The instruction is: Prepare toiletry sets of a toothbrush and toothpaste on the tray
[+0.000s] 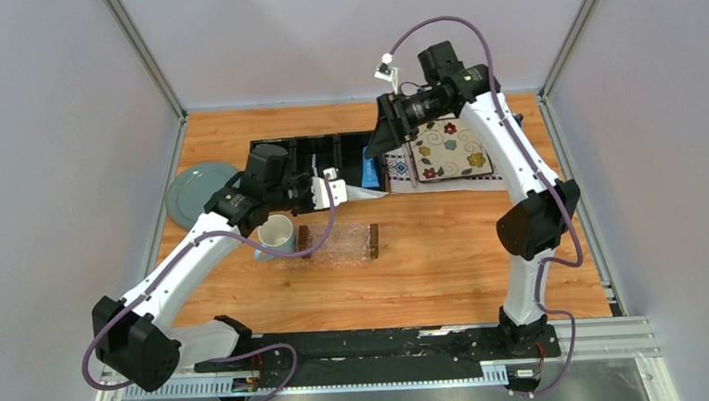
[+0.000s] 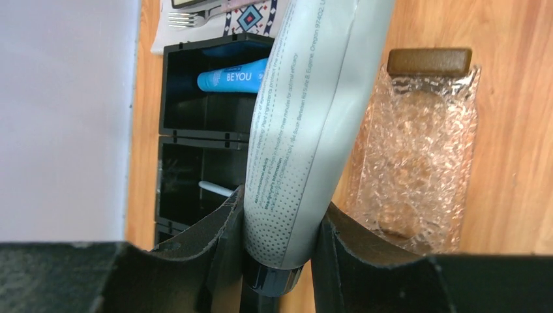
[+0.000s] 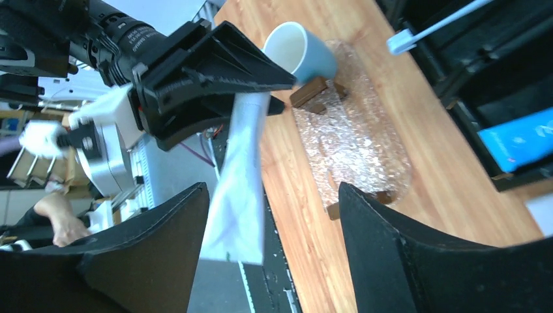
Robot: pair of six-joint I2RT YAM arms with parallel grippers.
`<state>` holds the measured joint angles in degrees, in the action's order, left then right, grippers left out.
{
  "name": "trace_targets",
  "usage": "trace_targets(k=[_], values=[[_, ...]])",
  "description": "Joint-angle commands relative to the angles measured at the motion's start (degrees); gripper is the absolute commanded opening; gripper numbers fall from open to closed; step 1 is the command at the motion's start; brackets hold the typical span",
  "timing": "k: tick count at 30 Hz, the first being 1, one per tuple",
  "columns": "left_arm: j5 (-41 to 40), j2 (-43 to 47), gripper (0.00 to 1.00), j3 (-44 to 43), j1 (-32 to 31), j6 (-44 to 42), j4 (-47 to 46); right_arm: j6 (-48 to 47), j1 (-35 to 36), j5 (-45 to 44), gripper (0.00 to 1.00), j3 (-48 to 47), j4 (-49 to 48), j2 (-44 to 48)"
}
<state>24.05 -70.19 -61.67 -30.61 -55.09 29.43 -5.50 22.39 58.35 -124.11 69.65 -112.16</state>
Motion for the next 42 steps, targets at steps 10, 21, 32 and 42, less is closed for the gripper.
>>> trace_targets(k=[10, 21, 32, 42], values=[[22.69, 5.07, 0.00, 2.08, 10.39, 32.66, -13.08, -7.95, -2.79, -2.27, 1.00, 6.07, -5.39, 16.79], [37.82, 1.47, 0.00, 3.40, 10.75, 47.09, -18.53, -12.69, 3.53, -6.57, 1.00, 8.10, -6.54, 19.87], [40.19, 1.90, 0.00, 3.14, 10.75, 47.53, -15.02, -14.45, 12.67, -14.49, 1.00, 5.12, -6.46, 16.98], [40.28, 3.22, 0.00, 3.05, 10.75, 45.25, -10.71, -14.01, 15.14, -16.25, 0.82, 2.47, -5.93, 14.51]])
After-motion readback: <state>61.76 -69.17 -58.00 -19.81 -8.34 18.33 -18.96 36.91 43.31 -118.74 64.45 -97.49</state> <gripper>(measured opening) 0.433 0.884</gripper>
